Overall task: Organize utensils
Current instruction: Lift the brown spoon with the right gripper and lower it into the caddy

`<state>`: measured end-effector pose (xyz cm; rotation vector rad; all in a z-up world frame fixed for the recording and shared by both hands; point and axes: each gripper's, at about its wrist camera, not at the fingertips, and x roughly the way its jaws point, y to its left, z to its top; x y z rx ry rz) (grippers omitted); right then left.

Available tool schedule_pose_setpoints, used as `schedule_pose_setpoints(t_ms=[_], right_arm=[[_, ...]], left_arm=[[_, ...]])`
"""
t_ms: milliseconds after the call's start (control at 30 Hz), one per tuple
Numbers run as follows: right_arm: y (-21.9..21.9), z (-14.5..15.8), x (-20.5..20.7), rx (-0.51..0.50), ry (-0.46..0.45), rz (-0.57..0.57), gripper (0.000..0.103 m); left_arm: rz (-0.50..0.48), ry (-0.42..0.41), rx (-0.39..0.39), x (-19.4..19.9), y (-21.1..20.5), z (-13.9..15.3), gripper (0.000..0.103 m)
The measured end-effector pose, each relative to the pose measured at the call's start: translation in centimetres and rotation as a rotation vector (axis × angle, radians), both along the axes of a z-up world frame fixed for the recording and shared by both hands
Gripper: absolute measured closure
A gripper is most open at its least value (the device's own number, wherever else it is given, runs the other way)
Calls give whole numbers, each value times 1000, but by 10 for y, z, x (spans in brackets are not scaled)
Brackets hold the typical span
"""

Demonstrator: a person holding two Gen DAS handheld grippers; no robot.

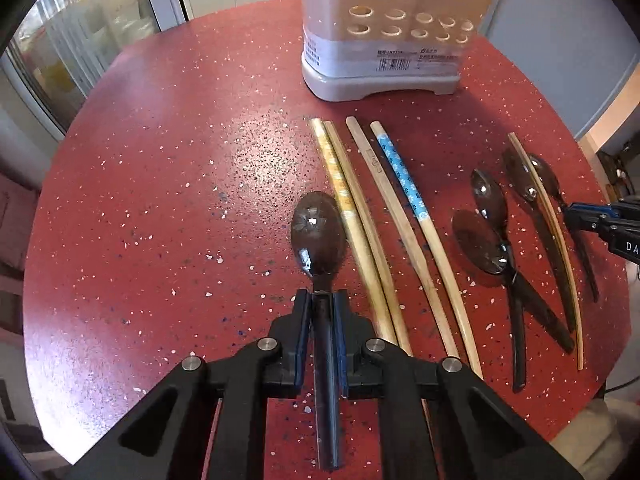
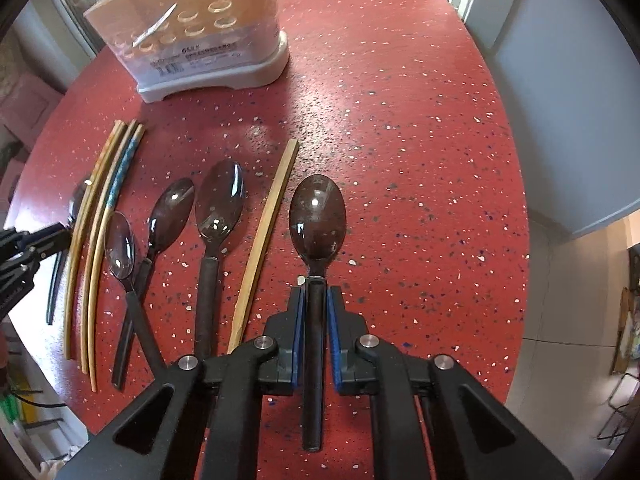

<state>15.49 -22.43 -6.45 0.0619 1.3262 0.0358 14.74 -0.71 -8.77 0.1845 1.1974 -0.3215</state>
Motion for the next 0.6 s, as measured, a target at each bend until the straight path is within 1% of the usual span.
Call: schedule_pose_setpoints(t_ms=[167, 267, 333, 367, 433, 533, 600], right_arm=[[-11, 4, -15, 60, -61, -6, 91], [-18, 10, -19, 100, -101, -14, 91], [-24, 17, -21, 148, -129, -27, 91], [-25, 20, -23, 161, -140, -30, 91], [-30, 31, -25, 192, -181, -36, 91], [-29, 50, -30, 226, -233, -38, 91], [-30, 69, -26, 253, -282, -36, 91]], left_arm=[[59, -57, -77, -7, 5, 0, 63], [88, -96, -121, -12, 8, 7, 63], [106, -132, -147, -12, 7, 16, 63], [112, -143, -160, -19, 16, 17, 63], [127, -181, -188, -20, 22, 29, 63], [142, -241, -217, -16, 20, 50, 63], [149, -286, -239, -14, 16, 67, 63]])
